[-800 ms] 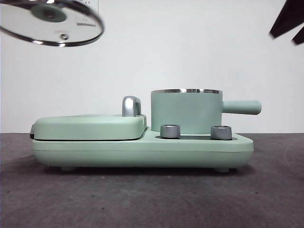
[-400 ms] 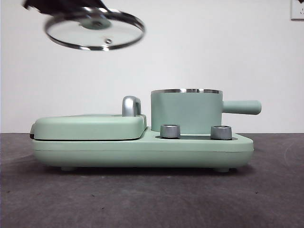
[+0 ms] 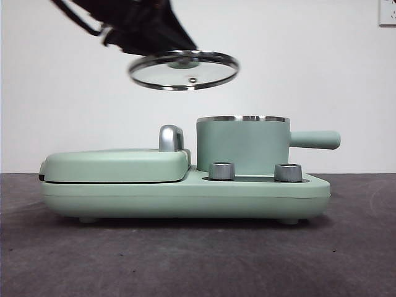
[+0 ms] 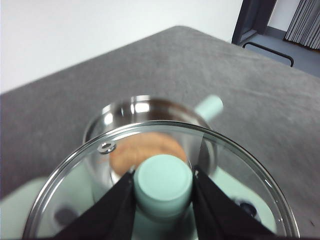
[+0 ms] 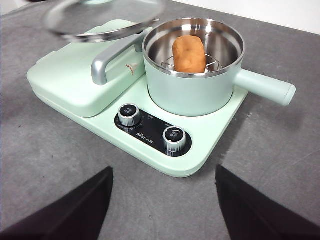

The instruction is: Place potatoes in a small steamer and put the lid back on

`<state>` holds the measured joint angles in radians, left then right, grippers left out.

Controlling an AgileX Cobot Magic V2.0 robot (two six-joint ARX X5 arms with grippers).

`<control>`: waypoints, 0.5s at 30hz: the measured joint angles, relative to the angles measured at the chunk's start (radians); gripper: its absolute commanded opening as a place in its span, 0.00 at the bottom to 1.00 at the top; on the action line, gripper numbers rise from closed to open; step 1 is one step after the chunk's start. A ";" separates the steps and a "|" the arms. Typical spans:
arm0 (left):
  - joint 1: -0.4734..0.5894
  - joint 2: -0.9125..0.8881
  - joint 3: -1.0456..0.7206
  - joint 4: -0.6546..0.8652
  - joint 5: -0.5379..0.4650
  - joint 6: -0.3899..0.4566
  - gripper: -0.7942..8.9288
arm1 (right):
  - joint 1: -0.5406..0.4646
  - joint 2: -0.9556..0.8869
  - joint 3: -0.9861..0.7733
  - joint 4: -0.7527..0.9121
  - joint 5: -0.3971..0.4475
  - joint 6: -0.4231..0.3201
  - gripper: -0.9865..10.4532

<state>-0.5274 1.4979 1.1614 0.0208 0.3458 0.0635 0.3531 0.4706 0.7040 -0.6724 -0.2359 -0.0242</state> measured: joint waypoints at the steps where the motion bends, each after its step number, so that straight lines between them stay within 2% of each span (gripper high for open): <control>1: -0.006 0.039 0.042 0.003 -0.001 0.000 0.09 | 0.000 0.000 0.000 0.000 0.000 0.002 0.36; 9: -0.050 0.254 0.243 0.006 -0.003 0.033 0.09 | 0.000 0.000 0.000 0.000 0.000 0.003 0.36; 15: -0.068 0.352 0.323 0.045 -0.008 0.073 0.09 | 0.000 0.000 0.000 -0.003 0.000 0.011 0.36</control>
<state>-0.5953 1.8496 1.4849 0.0654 0.3382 0.1368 0.3531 0.4706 0.7040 -0.6758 -0.2359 -0.0135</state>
